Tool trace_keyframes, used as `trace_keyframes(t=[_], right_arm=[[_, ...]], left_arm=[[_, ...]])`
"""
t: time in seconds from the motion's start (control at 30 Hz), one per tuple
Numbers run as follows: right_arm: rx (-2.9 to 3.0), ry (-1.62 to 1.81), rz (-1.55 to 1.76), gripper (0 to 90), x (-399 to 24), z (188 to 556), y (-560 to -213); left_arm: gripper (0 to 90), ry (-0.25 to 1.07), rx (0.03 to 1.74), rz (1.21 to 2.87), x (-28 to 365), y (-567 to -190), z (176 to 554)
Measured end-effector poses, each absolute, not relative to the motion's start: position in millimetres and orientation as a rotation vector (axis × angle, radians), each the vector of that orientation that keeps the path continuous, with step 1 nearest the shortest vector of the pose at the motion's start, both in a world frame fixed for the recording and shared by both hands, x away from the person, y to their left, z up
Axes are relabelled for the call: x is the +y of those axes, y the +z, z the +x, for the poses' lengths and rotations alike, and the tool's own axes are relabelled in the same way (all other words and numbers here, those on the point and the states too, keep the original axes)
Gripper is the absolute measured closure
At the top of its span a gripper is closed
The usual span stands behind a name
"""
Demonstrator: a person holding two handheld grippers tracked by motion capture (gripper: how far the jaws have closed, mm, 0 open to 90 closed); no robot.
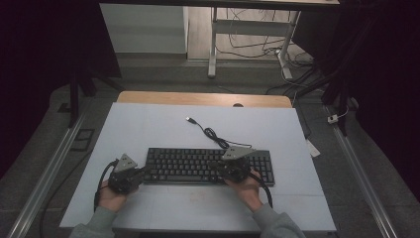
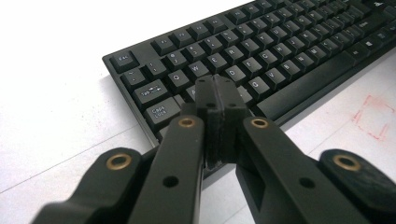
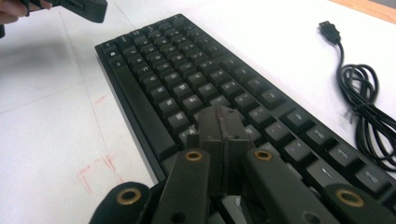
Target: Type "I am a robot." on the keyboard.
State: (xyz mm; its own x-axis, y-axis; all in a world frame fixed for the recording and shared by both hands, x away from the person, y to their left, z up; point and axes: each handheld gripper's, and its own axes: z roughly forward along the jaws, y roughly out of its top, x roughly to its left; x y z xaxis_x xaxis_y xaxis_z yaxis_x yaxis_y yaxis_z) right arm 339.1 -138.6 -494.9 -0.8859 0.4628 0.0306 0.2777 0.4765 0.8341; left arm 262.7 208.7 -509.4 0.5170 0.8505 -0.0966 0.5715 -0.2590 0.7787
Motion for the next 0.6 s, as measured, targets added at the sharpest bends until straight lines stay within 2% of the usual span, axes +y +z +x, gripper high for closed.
trace_keyframes(t=[0.6], right_arm=[[2.545,1.366,0.641,89.5,-118.8,349.2,-495.6]], left_arm=[[88.9,0.470,1.215,2.023,203.9,-526.7,281.0]])
